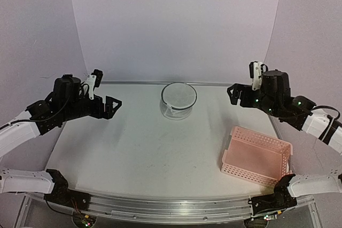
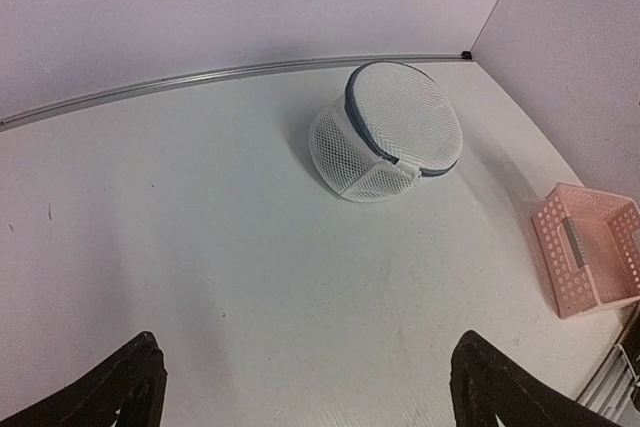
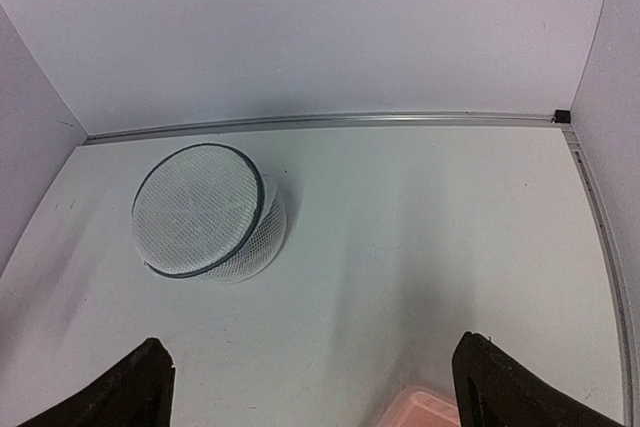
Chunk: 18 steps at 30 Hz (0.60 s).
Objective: Unzip the laundry bag and remove the bra
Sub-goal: Pick up the laundry bag from the center of the board.
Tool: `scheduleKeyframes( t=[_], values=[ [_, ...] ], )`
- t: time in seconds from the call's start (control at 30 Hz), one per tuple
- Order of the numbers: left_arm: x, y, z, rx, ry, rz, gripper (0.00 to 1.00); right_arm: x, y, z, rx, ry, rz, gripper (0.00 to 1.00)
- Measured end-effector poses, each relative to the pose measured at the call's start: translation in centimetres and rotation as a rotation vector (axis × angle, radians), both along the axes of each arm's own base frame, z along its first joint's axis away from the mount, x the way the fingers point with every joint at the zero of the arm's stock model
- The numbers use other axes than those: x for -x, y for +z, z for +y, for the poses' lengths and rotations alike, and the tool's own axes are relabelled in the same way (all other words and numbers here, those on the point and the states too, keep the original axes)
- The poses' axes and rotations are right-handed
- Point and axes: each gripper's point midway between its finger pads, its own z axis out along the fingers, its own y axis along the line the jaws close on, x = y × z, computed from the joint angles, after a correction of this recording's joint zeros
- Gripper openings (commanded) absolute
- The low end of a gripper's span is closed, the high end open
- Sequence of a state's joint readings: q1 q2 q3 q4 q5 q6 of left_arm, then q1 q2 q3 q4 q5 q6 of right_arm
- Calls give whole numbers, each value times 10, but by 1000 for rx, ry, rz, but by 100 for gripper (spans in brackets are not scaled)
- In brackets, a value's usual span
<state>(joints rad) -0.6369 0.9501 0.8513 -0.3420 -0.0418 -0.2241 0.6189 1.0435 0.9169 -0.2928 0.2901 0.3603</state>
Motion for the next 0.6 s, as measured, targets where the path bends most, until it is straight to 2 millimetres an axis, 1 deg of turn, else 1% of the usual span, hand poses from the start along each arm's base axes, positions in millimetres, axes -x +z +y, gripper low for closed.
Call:
scheduleKeyframes(
  t=[0.13,0.2,0.33,0.43,0.5,0.6],
  values=[
    [1,7,4,5,16,-22,100,0,4,0,11,-3,11,98],
    [3,14,9,-2,28,-34,100,-2,8,2,10,2,9,98],
    [6,36,16,8,45,-80,99,-5,9,9,17,26,18,98],
    [8,49,20,13,52,-111,100,-11,7,18,23,50,34,98],
    [9,50,22,1,54,-118,100,-16,4,25,27,62,50,97],
    [8,46,25,-20,63,-111,99,-25,-3,35,32,78,78,96]
  ],
)
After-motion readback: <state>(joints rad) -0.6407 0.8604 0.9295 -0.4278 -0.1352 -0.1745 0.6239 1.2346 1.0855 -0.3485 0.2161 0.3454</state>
